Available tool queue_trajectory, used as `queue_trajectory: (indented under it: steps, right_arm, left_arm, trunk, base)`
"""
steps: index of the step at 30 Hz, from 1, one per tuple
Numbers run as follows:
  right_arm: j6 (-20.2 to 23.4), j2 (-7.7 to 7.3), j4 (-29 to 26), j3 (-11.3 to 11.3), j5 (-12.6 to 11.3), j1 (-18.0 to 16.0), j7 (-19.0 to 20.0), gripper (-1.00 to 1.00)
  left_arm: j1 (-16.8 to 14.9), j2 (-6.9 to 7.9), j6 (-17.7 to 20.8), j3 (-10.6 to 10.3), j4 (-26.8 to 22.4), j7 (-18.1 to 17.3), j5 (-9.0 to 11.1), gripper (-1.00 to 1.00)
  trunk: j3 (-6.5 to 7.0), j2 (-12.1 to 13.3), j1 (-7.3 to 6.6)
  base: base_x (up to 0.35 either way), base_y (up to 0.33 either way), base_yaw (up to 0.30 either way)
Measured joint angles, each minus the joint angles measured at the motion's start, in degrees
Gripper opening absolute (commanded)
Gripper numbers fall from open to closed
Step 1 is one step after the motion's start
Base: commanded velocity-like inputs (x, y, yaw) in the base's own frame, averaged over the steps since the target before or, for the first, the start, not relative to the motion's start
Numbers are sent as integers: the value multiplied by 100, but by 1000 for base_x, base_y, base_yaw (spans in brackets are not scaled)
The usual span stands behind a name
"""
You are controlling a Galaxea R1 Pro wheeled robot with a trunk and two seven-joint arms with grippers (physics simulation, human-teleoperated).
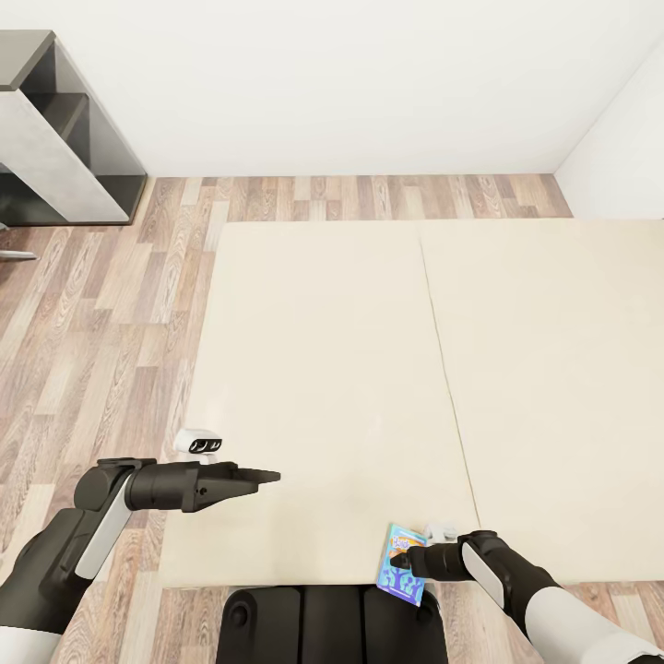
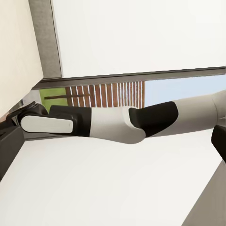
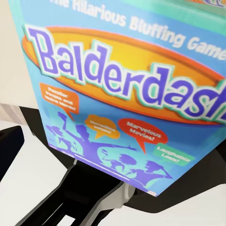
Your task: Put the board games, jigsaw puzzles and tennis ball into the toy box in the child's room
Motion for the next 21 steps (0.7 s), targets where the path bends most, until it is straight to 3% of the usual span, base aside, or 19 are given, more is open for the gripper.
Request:
queue_trajectory:
  steps: [21]
  right_arm:
    - [-10, 1, -12, 0, -1, 0, 0, 100]
  left_arm:
    - [0, 0, 0, -1, 0, 8, -6, 100]
  trunk:
    - [-44, 0, 0]
  base:
    - [0, 0, 0]
